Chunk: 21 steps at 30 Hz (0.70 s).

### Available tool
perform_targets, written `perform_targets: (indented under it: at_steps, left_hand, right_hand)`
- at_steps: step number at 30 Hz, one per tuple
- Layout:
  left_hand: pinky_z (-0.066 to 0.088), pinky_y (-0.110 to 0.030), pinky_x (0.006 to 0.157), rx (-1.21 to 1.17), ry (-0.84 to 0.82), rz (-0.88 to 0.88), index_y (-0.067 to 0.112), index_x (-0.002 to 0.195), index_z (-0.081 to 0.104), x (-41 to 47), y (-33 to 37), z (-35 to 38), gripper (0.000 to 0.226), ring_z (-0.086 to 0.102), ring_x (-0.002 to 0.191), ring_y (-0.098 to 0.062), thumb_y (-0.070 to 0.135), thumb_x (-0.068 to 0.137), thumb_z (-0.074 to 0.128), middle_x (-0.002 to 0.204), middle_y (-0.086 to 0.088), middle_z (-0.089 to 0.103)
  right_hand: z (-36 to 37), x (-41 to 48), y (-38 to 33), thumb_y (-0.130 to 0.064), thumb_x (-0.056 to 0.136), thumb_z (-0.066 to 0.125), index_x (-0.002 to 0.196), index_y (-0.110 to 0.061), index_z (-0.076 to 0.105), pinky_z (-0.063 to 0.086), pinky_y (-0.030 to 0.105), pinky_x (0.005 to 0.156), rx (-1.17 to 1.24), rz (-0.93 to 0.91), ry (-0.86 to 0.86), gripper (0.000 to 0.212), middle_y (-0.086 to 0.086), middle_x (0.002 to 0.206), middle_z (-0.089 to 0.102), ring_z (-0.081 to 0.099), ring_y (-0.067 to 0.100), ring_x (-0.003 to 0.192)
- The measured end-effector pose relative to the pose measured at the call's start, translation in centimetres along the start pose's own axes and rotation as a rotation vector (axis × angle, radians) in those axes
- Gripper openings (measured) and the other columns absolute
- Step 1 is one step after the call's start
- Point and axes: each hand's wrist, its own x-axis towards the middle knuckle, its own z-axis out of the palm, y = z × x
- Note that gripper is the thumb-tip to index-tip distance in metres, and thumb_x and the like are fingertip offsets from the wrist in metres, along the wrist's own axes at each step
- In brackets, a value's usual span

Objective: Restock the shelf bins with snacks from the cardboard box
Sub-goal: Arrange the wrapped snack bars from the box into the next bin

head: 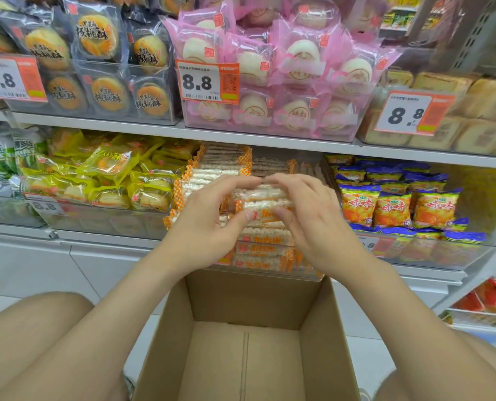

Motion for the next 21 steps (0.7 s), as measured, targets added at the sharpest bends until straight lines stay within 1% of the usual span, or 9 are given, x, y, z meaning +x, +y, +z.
perform_targets:
  at_steps: [3, 6, 9, 10, 13, 15, 17, 19, 21]
  left_hand:
    - [0.047, -0.043, 0.110, -0.072, -0.047, -0.042, 0.027, 0.142, 0.057, 0.2, 0.5, 0.9, 0.042, 0.054, 0.133, -0.007, 0.014, 0.103, 0.063, 0.136, 0.018, 0.062]
    - [0.048, -0.046, 0.108, -0.096, -0.066, -0.042, 0.028, 0.143, 0.054, 0.4, 0.2, 1.3, 0.038, 0.055, 0.132, -0.006, 0.022, 0.106, 0.059, 0.137, 0.018, 0.061]
    - [0.050, -0.045, 0.101, -0.132, -0.053, -0.003, 0.028, 0.147, 0.049, 0.7, 0.0, 1.8, 0.043, 0.059, 0.116, -0.006, 0.023, 0.106, 0.060, 0.135, 0.016, 0.062]
    - [0.049, -0.044, 0.102, -0.125, -0.044, 0.002, 0.027, 0.149, 0.047, 0.8, 0.0, 1.9, 0.046, 0.059, 0.116, -0.007, 0.022, 0.105, 0.061, 0.136, 0.015, 0.062]
    - [0.038, -0.039, 0.117, 0.105, 0.074, 0.049, 0.017, 0.153, 0.045, 1.0, -0.3, 2.1, 0.051, 0.047, 0.140, -0.013, 0.025, 0.105, 0.060, 0.148, 0.004, 0.054]
    - [0.028, -0.044, 0.124, 0.365, 0.151, 0.061, 0.014, 0.153, 0.045, 1.1, -0.9, 2.1, 0.054, 0.035, 0.149, -0.023, 0.034, 0.103, 0.051, 0.155, -0.005, 0.045]
    - [0.014, -0.053, 0.128, 0.570, 0.095, -0.031, 0.018, 0.158, 0.037, 0.9, -1.7, 2.5, 0.063, 0.018, 0.158, -0.031, 0.045, 0.102, 0.042, 0.167, -0.007, 0.031]
    - [0.000, -0.059, 0.128, 0.682, -0.010, -0.115, 0.023, 0.166, 0.020, 0.6, -2.4, 3.2, 0.073, -0.001, 0.161, -0.034, 0.056, 0.102, 0.034, 0.175, -0.007, 0.011]
    - [-0.006, -0.063, 0.126, 0.749, -0.048, -0.139, 0.025, 0.168, 0.011, 0.8, -3.1, 3.6, 0.079, -0.008, 0.161, -0.037, 0.063, 0.102, 0.030, 0.176, -0.007, 0.002]
  right_hand:
    - [0.0, -0.6, 0.2, -0.037, 0.107, 0.049, 0.145, -0.023, 0.051, 0.042, 0.042, 0.095, -0.098, -0.016, -0.028, 0.040, -0.005, 0.126, 0.056, 0.049, 0.021, 0.117]
    - [-0.7, -1.1, 0.3, -0.035, 0.110, 0.045, 0.147, -0.017, 0.048, 0.043, 0.037, 0.099, -0.014, -0.010, -0.093, 0.041, -0.002, 0.132, 0.053, 0.049, 0.018, 0.117]
    - [-1.4, -1.4, 0.3, -0.029, 0.109, 0.048, 0.151, -0.016, 0.044, 0.038, 0.029, 0.099, -0.025, -0.047, -0.090, 0.044, -0.002, 0.135, 0.053, 0.047, 0.015, 0.115]
    - [-1.3, -1.4, 0.4, -0.027, 0.108, 0.050, 0.151, -0.015, 0.044, 0.038, 0.029, 0.098, -0.042, -0.051, -0.091, 0.045, -0.001, 0.133, 0.053, 0.047, 0.016, 0.113]
    - [-0.1, -0.9, 1.9, -0.024, 0.107, 0.050, 0.150, -0.012, 0.044, 0.044, 0.040, 0.093, -0.158, 0.025, -0.110, 0.045, 0.007, 0.126, 0.055, 0.049, 0.026, 0.106]
    - [0.7, 0.2, 3.2, -0.021, 0.104, 0.052, 0.148, -0.009, 0.043, 0.043, 0.048, 0.088, -0.284, 0.149, -0.084, 0.047, 0.014, 0.122, 0.056, 0.049, 0.034, 0.101]
    - [1.4, 1.8, 3.9, -0.016, 0.099, 0.059, 0.147, -0.006, 0.043, 0.041, 0.049, 0.085, -0.413, 0.257, -0.071, 0.052, 0.019, 0.122, 0.056, 0.050, 0.040, 0.101]
    - [2.2, 3.7, 4.0, -0.011, 0.095, 0.062, 0.145, -0.005, 0.044, 0.040, 0.049, 0.084, -0.501, 0.303, -0.086, 0.054, 0.020, 0.124, 0.056, 0.050, 0.042, 0.108]
    - [3.2, 5.9, 3.9, -0.007, 0.090, 0.061, 0.140, -0.006, 0.044, 0.040, 0.050, 0.089, -0.553, 0.322, -0.116, 0.052, 0.019, 0.126, 0.054, 0.048, 0.043, 0.115]
